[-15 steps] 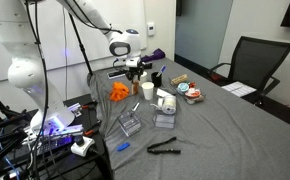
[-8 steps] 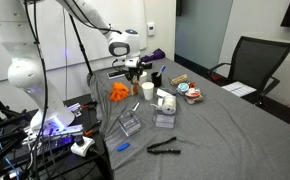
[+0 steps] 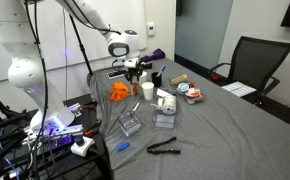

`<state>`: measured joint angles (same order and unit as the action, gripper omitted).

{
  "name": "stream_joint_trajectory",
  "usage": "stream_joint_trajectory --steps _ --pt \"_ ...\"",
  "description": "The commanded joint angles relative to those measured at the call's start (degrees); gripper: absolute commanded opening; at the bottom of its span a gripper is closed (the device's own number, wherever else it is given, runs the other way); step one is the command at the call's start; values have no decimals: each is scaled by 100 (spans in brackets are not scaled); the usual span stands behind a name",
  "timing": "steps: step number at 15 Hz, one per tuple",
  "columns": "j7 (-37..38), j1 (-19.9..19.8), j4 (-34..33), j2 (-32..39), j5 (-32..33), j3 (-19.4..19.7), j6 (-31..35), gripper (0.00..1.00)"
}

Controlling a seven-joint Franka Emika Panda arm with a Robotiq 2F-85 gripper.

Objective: Pick up the wooden object on the table and put it in the right paper cup

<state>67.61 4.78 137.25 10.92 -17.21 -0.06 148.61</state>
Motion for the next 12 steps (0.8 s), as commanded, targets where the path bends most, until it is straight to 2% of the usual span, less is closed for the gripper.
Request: stream_joint_trajectory --steps 1,12 --pt "57 19 124 14 -38 -48 212 32" --pt "650 213 93 197 324 -37 373 32"
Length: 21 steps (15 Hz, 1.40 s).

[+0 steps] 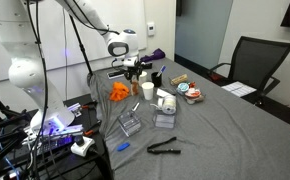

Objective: Pick up the wooden object on the table and put it in the right paper cup

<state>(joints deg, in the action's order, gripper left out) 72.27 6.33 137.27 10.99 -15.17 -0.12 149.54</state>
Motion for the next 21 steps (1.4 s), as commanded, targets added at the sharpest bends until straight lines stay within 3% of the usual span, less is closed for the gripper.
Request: stream_joint_trajectory --steps 1,12,18,21 --pt "236 67 90 200 155 -32 286 32" --pt "923 134 32 417 859 35 371 32" --pt "822 88 30 495 673 -28 475 32" --pt "578 -26 17 460 266 -152 409 32"
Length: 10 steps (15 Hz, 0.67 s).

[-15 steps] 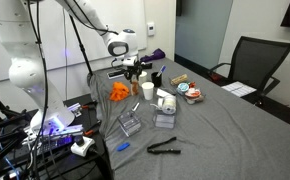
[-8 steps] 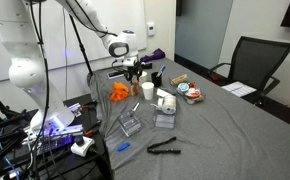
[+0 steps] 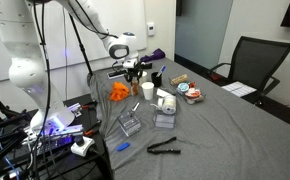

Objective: Pick up the wooden object on the table and put it in the right paper cup

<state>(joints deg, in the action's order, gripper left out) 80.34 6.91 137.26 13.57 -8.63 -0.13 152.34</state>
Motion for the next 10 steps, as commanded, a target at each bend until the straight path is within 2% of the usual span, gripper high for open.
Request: stream_joint_trajectory --steps 1,5,10 --pt "-298 -102 13 200 -513 -173 110 32" --pt "-561 -116 8 216 -948 -238 118 32" --pt "-573 -65 1 254 -983 -200 128 32"
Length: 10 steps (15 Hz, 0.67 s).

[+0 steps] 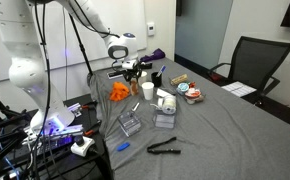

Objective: Pick up the wooden object on the table and put it in the right paper cup

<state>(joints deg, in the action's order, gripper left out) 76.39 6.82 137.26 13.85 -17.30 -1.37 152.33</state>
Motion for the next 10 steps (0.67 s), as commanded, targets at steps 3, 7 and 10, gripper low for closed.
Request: stream_joint_trajectory --steps 3,7,10 --pt "-89 -20 11 232 -19 -33 152 62" --pt "-24 36 -29 419 101 15 198 43" --pt "-4 46 -78 487 136 34 193 31"
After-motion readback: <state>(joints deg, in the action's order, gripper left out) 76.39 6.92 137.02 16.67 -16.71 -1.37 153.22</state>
